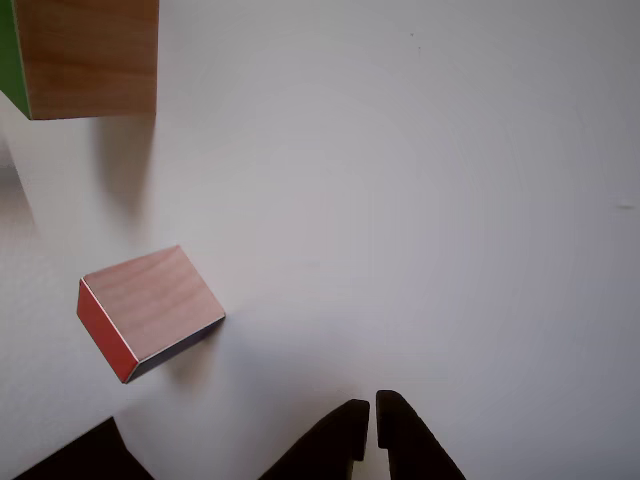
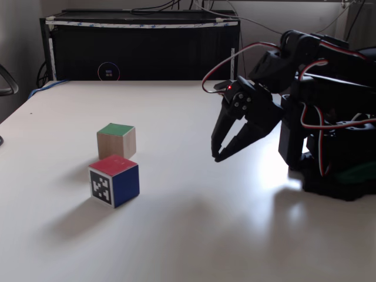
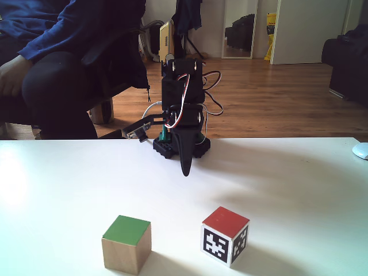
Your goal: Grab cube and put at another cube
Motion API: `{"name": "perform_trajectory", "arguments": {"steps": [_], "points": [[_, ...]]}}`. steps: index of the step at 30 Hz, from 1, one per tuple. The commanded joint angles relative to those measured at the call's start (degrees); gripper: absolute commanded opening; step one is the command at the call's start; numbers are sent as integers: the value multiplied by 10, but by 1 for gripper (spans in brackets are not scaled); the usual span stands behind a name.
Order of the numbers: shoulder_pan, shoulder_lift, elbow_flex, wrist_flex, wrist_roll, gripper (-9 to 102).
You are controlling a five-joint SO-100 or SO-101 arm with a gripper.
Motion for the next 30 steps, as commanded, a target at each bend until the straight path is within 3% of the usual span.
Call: {"name": "perform_trajectory", "arguments": {"steps": [1,15,22,29,30], "points": [[4,3,-2,2,-1,0],[11,3,-2,2,6,0],[26,1,-49,2,23,7],[-9,-226,-207,-32,84,16],[-11,-260,-221,-47,89,22]]}}
